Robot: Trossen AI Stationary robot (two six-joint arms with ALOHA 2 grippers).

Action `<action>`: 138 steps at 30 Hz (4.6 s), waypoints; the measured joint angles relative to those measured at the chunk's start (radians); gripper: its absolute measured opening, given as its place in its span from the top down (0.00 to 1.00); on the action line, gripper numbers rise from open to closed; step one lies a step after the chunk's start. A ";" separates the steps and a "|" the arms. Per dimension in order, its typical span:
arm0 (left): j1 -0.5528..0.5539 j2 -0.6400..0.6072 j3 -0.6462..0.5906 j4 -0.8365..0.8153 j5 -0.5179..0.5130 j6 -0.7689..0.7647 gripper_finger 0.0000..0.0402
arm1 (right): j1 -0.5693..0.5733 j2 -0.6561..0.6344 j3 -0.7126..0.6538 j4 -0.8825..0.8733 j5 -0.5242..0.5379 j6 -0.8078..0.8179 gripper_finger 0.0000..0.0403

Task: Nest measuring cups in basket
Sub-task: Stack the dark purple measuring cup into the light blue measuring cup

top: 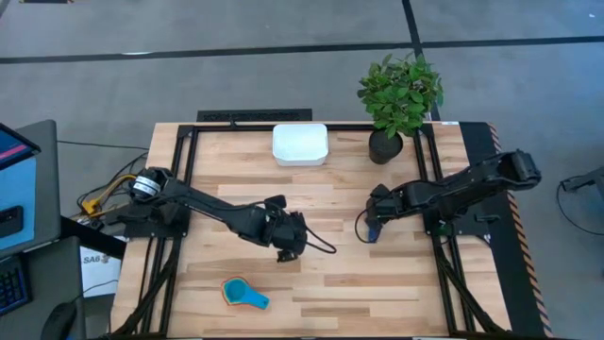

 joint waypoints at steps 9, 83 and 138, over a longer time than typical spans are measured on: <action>-0.004 0.000 -0.048 0.214 0.018 0.022 0.99 | 0.113 0.002 0.000 0.292 0.000 -0.091 0.92; 0.104 0.285 -0.156 0.869 0.251 0.186 0.79 | 0.439 0.130 0.352 0.040 0.223 -0.164 0.61; -0.560 -0.220 -0.276 -0.089 0.192 -0.834 0.98 | 0.316 0.131 0.307 0.157 0.192 -0.225 0.65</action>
